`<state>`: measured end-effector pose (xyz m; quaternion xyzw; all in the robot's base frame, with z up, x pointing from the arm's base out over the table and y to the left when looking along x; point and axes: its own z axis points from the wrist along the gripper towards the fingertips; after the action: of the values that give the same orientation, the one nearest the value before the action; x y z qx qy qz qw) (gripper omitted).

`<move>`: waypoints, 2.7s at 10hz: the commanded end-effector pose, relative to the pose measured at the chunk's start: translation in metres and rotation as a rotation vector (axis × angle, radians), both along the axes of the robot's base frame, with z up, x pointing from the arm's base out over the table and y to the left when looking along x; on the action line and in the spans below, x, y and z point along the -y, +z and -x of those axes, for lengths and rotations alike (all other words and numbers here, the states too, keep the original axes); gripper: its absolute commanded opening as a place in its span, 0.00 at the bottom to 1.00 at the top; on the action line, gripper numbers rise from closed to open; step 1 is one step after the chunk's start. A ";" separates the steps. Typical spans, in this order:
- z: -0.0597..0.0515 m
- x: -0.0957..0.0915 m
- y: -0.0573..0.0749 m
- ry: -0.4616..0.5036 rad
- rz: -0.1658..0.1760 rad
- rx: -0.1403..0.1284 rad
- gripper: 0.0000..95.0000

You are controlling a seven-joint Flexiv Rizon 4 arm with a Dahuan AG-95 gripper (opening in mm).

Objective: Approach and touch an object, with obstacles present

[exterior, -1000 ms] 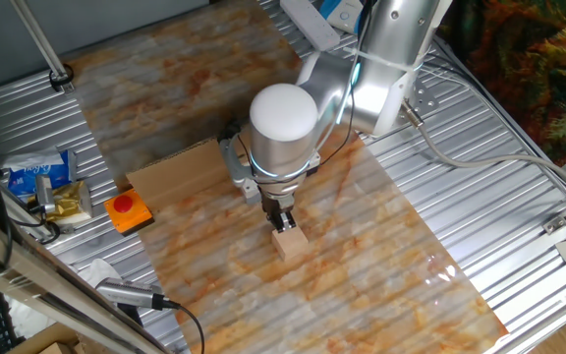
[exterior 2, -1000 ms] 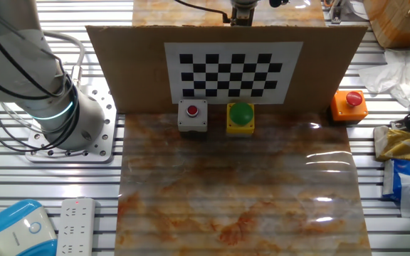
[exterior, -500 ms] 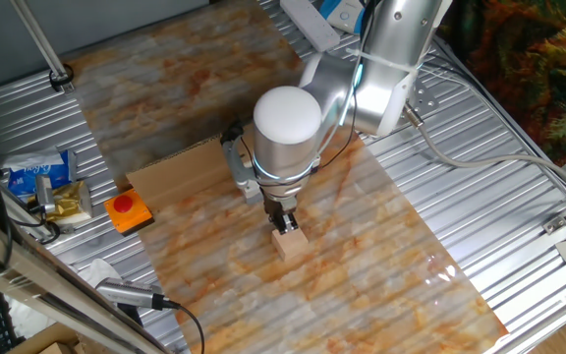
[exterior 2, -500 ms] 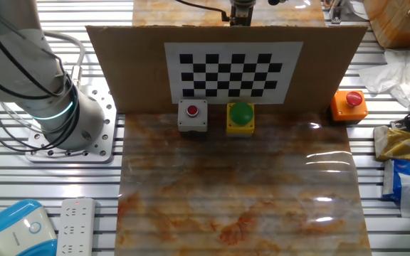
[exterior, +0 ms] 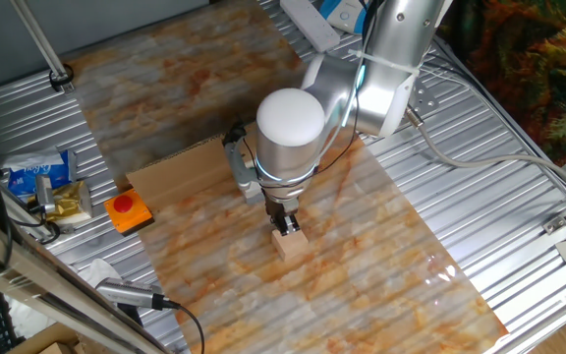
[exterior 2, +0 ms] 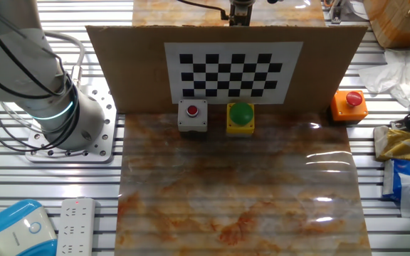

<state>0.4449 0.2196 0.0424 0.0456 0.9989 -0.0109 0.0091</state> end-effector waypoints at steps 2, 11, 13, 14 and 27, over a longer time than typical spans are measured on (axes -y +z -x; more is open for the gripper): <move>0.000 -0.001 0.000 -0.001 0.006 0.002 0.00; 0.001 -0.002 0.001 0.000 0.010 0.005 0.00; -0.001 -0.001 0.005 0.010 0.010 -0.005 0.00; -0.002 0.001 0.008 0.017 0.007 -0.014 0.00; -0.026 0.059 0.053 0.165 -0.027 -0.052 0.00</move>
<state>0.4717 0.1607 0.0945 -0.0363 0.9992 0.0022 -0.0151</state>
